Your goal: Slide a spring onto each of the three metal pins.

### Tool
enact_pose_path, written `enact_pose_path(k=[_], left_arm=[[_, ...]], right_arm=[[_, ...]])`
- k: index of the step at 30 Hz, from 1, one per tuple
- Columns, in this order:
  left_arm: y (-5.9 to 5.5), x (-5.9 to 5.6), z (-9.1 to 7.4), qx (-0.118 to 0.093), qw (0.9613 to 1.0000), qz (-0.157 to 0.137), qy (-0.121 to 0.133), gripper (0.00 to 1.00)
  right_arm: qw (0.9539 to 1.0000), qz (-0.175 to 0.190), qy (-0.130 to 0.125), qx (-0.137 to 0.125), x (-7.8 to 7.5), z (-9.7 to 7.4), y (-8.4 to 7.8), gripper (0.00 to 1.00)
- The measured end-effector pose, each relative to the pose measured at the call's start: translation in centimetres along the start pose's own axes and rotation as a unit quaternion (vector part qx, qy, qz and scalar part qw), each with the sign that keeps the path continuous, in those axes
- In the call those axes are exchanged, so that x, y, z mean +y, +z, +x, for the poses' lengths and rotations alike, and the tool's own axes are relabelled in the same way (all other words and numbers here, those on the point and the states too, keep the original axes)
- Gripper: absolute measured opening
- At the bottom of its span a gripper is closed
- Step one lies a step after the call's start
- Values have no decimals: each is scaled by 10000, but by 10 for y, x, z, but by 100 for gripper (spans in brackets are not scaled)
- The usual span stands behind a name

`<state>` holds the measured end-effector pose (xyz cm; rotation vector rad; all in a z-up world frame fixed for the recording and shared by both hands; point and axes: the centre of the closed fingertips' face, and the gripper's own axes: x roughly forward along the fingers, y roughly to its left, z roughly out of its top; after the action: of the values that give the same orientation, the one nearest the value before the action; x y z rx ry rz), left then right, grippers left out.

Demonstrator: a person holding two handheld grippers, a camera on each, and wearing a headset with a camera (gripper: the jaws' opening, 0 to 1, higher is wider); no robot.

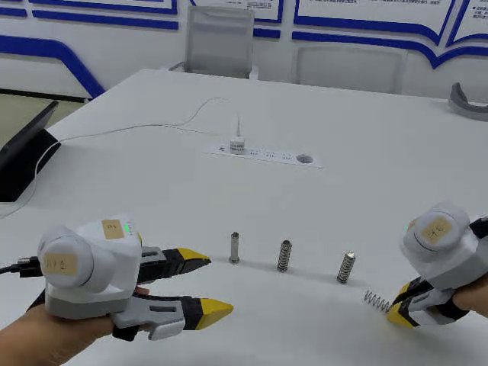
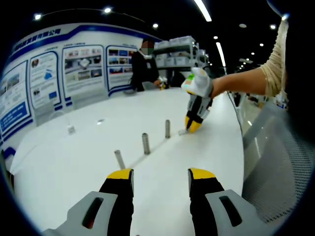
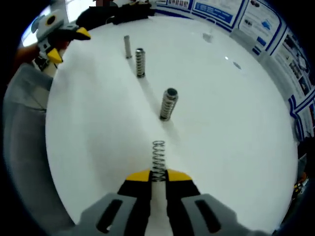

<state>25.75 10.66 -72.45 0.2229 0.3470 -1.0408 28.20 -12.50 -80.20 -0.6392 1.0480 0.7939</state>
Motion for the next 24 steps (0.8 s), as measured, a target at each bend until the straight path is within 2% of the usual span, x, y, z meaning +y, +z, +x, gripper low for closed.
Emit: enact_pose_path(k=[3, 6, 14, 19, 22, 24], left_arm=[[0, -1, 1, 4, 10000, 5, -15, 45], [0, -3, 2, 21, 10000, 26, -45, 45], [-1, -10, 5, 95, 9997, 119, -208, 45], [-3, -19, 11, 169, 9989, 206, -374, 45], [0, -23, 13, 161, 9986, 257, -442, 44], [1, -24, 14, 149, 9984, 278, -469, 44]], right_arm=[[9999, 153, 70, -16, -1, 1, 0, 12], [9998, 156, 140, -52, 2, 1, 1, 12], [9991, -60, 396, -160, 23, -3, 11, 11], [9963, -476, 629, -328, 45, -10, 34, 11], [9924, -856, 748, -467, 59, -16, 56, 11], [9907, -986, 767, -530, 65, -19, 67, 11]])
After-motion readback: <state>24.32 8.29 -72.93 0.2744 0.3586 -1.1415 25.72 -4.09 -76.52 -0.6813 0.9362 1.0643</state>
